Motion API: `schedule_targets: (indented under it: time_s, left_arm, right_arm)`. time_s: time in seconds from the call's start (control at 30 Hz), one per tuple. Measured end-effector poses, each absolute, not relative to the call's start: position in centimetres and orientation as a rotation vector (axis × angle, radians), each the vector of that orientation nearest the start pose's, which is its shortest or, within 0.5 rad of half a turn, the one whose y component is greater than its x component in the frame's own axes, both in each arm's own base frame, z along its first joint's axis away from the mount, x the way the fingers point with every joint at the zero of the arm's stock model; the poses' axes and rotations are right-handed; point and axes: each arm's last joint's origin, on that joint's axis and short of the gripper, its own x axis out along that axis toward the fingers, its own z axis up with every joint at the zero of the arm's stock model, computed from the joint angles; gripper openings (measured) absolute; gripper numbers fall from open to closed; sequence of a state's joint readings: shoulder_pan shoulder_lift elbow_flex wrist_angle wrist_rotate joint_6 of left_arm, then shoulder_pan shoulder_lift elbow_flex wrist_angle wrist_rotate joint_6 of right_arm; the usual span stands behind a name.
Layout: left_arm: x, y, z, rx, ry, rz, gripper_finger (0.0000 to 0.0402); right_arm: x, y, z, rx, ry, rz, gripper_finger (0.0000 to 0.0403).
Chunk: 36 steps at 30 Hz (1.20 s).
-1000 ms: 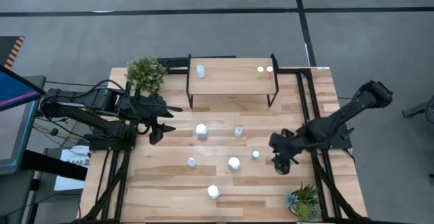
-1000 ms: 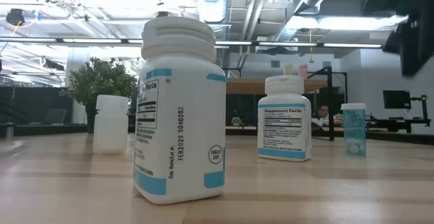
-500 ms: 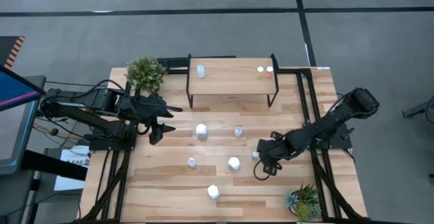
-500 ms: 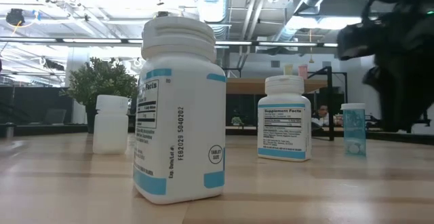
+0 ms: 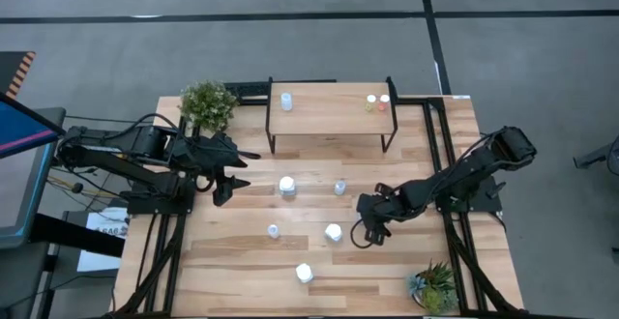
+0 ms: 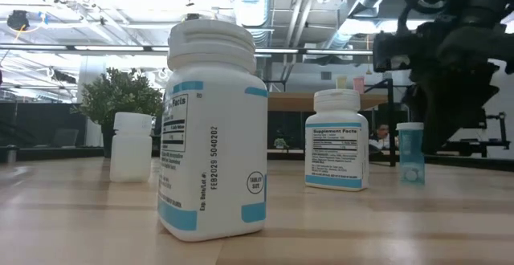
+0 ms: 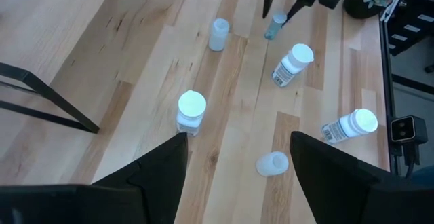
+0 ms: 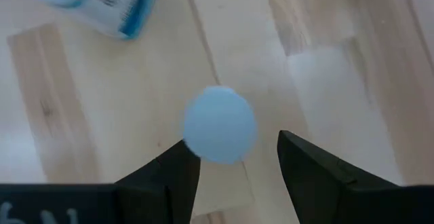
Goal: Pick and place medicine bottles onto shelf by color
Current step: Put the blue transparent pill bottle on the shelf
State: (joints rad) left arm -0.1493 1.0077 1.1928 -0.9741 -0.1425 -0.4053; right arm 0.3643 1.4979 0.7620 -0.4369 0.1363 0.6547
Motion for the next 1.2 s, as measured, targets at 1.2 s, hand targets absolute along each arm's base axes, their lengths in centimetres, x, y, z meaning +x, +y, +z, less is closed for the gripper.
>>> schedule_targets:
  time_s: [1.2]
  left_arm:
    - [17.5, -2.2, 36.2, -0.271, 0.766, 0.156, 0.0245]
  right_arm:
    - [25.5, 8.9, 16.7, 0.216, 1.057, -0.08, 0.017]
